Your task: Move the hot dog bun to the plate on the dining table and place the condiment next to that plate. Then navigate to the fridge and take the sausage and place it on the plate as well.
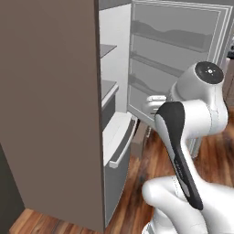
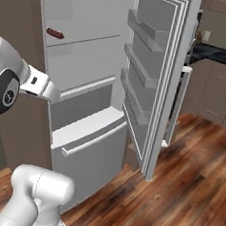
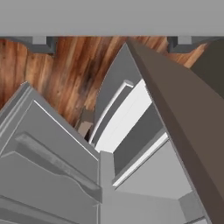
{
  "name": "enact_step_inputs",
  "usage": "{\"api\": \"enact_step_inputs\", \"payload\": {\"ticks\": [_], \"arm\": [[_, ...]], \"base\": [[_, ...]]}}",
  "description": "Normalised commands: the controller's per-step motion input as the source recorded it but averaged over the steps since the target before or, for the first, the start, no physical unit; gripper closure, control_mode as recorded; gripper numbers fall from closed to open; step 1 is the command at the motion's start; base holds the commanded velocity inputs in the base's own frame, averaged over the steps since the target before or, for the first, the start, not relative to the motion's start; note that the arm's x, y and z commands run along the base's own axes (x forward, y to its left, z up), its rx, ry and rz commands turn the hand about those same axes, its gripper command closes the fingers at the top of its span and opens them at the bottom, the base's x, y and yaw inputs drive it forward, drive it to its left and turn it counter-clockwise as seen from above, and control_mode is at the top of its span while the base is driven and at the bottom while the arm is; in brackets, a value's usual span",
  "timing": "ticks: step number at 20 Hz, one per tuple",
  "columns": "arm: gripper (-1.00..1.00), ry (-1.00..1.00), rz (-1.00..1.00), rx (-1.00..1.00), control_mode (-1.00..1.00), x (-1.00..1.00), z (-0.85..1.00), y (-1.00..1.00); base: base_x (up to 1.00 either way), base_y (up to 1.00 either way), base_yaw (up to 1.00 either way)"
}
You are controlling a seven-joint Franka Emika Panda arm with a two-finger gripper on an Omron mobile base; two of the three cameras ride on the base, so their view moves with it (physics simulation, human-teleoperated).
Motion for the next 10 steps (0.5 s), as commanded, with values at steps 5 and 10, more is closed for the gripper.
{"api": "enact_step_inputs", "payload": {"ticks": [5,10], "arm": [[-1.00,0.00,0.00,0.00,1.00,0.00,0.00,0.00],[-1.00,0.00,0.00,0.00,1.00,0.00,0.00,0.00]], "base": [[0.51,-0.12,0.47],[0.21,-0.45,0.49]]}}
